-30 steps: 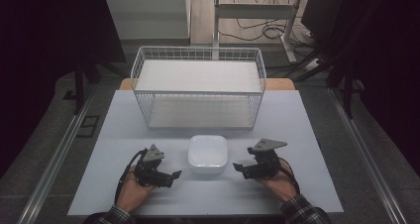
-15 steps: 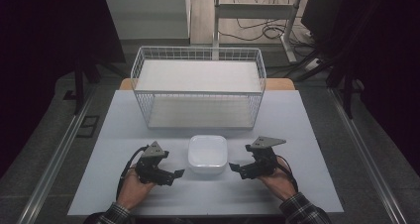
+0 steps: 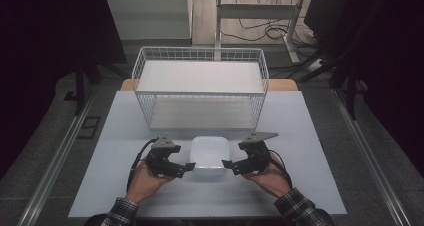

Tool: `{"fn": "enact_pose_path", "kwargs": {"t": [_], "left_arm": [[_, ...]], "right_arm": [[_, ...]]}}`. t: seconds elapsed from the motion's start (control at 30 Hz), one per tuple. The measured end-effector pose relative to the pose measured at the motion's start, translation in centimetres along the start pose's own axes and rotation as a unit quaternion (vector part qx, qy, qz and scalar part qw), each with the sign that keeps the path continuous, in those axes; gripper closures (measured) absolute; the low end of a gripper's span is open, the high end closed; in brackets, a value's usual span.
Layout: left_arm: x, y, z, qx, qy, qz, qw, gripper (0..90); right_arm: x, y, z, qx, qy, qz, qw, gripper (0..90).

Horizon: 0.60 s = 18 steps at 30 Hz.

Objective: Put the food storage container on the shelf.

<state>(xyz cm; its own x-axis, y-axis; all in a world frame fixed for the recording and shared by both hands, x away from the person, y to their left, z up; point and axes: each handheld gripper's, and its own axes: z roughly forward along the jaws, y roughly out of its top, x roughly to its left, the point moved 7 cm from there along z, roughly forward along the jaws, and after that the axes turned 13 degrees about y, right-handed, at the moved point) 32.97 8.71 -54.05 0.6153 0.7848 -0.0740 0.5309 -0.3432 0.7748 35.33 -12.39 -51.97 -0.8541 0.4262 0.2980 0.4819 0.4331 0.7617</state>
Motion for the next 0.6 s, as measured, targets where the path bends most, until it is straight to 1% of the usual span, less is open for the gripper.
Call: {"fn": "enact_pose_path", "kwargs": {"t": [0.13,0.17,0.2,0.27,0.33,0.4,0.5,0.53,0.57,0.6], "left_arm": [[-0.2,0.6,0.5,-0.002,0.002,0.006,1.0000,14.3],[-0.1,1.0,0.7,-0.003,0.005,0.015,0.9999,14.3],[-0.1,1.2,0.9,-0.003,0.004,0.017,0.9998,14.2],[-0.1,1.5,1.1,-0.003,0.004,0.015,0.9999,13.7],[-0.1,2.2,1.7,-0.006,0.003,0.018,0.9998,10.6],[-0.2,2.2,2.1,-0.004,0.003,0.016,0.9999,9.4],[-0.2,1.6,2.7,0.006,0.008,0.016,0.9998,8.0],[-0.1,1.5,2.7,0.004,0.002,0.006,1.0000,7.0],[-0.1,1.5,2.7,0.004,0.002,0.006,1.0000,7.1],[0.0,1.3,2.9,0.004,-0.008,-0.003,1.0000,7.2]], "right_arm": [[-0.1,0.3,0.2,-0.006,0.003,0.005,1.0000,10.6],[-0.3,0.5,0.3,-0.009,0.001,0.007,0.9999,11.0],[-0.5,0.6,0.4,-0.009,0.001,0.009,0.9999,11.0],[-0.5,0.7,0.6,-0.008,0.000,0.010,0.9999,11.0],[-0.7,1.2,1.3,-0.004,0.001,0.011,0.9999,10.7],[-0.7,1.4,1.8,0.000,-0.003,0.011,0.9999,10.1],[-0.8,1.4,2.3,0.008,-0.008,0.008,0.9999,9.3],[-0.9,1.2,2.4,0.010,-0.011,0.010,0.9998,9.2],[-1.0,1.1,2.5,0.013,-0.013,0.011,0.9998,9.1],[-1.0,0.9,2.5,0.016,-0.010,0.014,0.9997,9.2]]}}
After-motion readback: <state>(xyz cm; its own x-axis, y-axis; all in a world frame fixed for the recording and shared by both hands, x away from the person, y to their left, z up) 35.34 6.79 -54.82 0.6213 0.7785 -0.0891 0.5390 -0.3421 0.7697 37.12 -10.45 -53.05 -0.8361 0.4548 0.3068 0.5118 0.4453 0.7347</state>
